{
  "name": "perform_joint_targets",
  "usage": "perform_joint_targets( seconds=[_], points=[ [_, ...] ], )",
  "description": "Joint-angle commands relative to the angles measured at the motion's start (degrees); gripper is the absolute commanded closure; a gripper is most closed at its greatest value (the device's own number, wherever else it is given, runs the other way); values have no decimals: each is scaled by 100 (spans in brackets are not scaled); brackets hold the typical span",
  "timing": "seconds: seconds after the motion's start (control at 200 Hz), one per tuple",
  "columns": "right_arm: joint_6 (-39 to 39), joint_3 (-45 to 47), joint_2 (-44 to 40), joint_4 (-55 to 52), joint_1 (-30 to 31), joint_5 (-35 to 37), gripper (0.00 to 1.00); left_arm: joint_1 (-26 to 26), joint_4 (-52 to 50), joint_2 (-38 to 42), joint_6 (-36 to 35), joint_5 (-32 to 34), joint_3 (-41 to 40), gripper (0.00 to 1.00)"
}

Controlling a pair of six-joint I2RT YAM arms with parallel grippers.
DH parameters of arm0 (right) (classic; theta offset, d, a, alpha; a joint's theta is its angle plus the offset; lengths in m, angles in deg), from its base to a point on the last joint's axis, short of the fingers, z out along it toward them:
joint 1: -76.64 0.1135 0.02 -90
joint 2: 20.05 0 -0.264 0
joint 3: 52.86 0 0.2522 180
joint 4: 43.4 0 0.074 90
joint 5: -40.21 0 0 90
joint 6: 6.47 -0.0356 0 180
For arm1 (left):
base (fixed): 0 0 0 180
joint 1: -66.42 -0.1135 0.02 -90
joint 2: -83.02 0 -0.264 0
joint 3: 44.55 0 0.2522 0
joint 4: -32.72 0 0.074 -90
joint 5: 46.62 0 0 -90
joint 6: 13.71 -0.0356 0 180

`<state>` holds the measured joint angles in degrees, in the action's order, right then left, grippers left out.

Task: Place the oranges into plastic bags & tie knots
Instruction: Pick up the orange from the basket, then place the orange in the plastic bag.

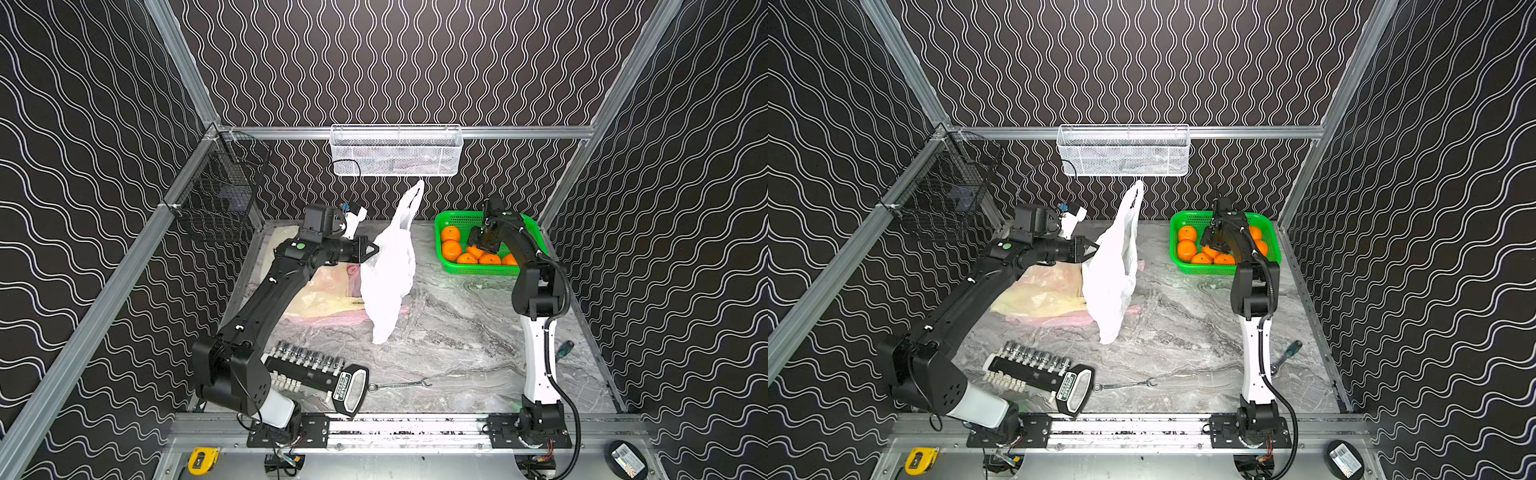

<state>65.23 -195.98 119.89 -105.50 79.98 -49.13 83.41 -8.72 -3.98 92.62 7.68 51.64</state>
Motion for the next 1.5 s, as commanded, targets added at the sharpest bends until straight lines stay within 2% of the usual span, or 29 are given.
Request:
perform_joint_targets(
  seconds=[0.0, 0.17, 0.295, 0.385, 0.475, 0.641, 0.811, 0.886, 0.971, 0.996, 1.071, 1.111, 1.291, 1.361, 1.426, 1.496],
  points=[
    [-260, 392, -720, 331, -119, -118, 41, -16, 326, 82, 174, -239, -25, 100],
    [-382, 1732, -2462, 797, -176, -363, 43, -14, 496, 113, 296, -353, -65, 100],
    [-677, 3263, -4265, 1540, -53, -1291, 46, -20, 655, 113, 378, -435, -120, 100],
    [-841, 4115, -5355, 2175, 292, -1944, 47, -21, 745, 120, 438, -489, -165, 100],
    [-859, 4314, -5933, 2389, 952, -2285, 47, -21, 842, 106, 458, -578, -218, 100],
    [-1197, 4375, -5921, 3082, 2049, -2890, 47, -16, 853, 97, 383, -691, -266, 100],
    [-1191, 3930, -5222, 3156, 2831, -2614, 47, -18, 844, 173, 328, -724, -373, 100],
    [-1235, 3810, -4891, 3163, 2913, -2622, 47, -20, 852, 205, 295, -781, -407, 100],
    [-1101, 3545, -4521, 2935, 3018, -2456, 42, -21, 831, 265, 276, -740, -468, 100],
    [-1084, 3460, -4437, 2810, 3034, -2382, 36, -23, 813, 282, 266, -681, -482, 100],
    [-1050, 3405, -4382, 2629, 3033, -2245, 10, -53, 729, 330, 278, -466, -501, 100],
    [-1032, 3505, -4500, 2680, 3037, -2124, 0, -88, 731, 349, 311, -416, -528, 100],
    [-795, 4062, -5334, 2804, 3033, -1548, 0, -170, 637, 377, 220, -316, -549, 100],
    [-741, 4410, -5748, 2816, 3009, -898, 0, -171, 387, 335, 23, -126, -464, 100],
    [-766, 4766, -6057, 2767, 2848, -301, 0, -171, 63, 258, -217, 107, -340, 100],
    [-919, 5014, -6205, 2584, 2455, -57, 0, -148, -223, 181, -465, 373, -217, 100]
  ],
)
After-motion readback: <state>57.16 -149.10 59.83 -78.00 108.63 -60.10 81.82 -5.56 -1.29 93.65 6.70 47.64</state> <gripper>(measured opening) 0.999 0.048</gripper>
